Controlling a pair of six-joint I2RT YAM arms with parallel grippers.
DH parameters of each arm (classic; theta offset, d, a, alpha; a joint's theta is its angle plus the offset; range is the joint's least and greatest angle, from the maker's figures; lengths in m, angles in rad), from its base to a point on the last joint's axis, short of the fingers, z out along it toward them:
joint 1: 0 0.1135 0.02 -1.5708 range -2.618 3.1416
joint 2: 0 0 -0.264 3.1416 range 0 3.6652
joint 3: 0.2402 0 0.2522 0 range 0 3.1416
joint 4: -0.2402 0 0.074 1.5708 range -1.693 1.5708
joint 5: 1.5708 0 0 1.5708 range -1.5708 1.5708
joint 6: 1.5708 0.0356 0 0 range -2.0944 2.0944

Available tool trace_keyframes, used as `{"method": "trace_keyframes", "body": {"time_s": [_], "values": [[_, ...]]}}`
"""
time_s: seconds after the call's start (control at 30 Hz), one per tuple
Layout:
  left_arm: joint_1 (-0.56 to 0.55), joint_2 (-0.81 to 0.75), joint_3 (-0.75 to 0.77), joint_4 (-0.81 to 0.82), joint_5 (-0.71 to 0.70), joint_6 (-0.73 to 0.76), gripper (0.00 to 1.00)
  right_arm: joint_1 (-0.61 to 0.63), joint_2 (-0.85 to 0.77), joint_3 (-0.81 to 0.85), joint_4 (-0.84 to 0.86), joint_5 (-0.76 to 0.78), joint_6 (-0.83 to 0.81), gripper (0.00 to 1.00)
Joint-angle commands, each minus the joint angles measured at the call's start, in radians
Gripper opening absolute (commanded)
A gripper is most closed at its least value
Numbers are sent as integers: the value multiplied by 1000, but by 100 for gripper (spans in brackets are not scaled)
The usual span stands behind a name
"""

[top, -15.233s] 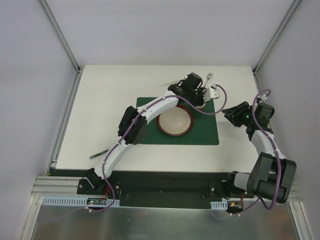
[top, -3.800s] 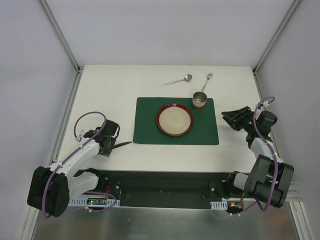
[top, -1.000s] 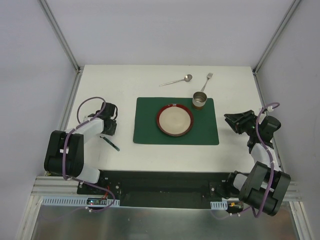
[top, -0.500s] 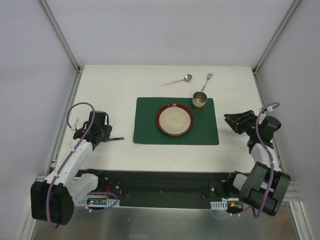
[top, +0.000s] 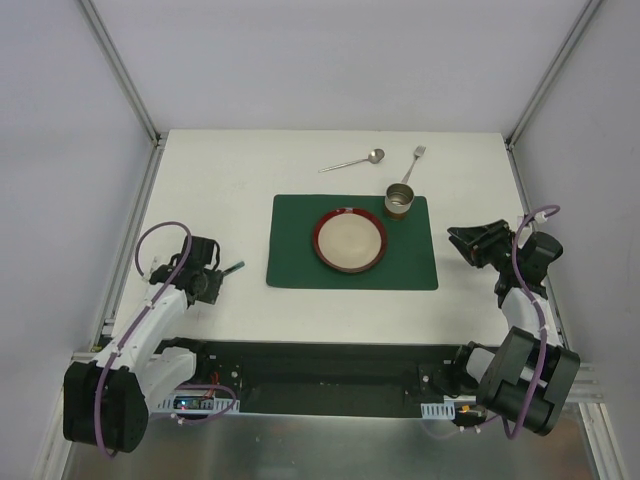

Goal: Set the dinner table for one person
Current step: Pick up the knife at the center of the board.

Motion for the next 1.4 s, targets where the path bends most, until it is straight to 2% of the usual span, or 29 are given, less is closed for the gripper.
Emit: {"method": "trace_keyframes", "body": {"time_s": [0.0,0.3,0.7,0.83,1.03,1.37], "values": [[-12,36,9,-4,-26,-29,30,-11,-29,9,32,-35,8,40],[-12,70,-4,38,-70,-76,31,-16,-49,6,33,-46,23,40],[-9,208,56,108,-139,-124,32,-16,-55,-3,33,-43,20,40],[-6,231,53,142,-139,-115,39,-16,-55,-7,32,-46,19,40],[-3,244,36,185,-132,-107,44,-16,-57,-9,35,-46,19,40],[4,317,42,188,-121,-171,43,-16,-60,-20,38,-46,28,40]]}}
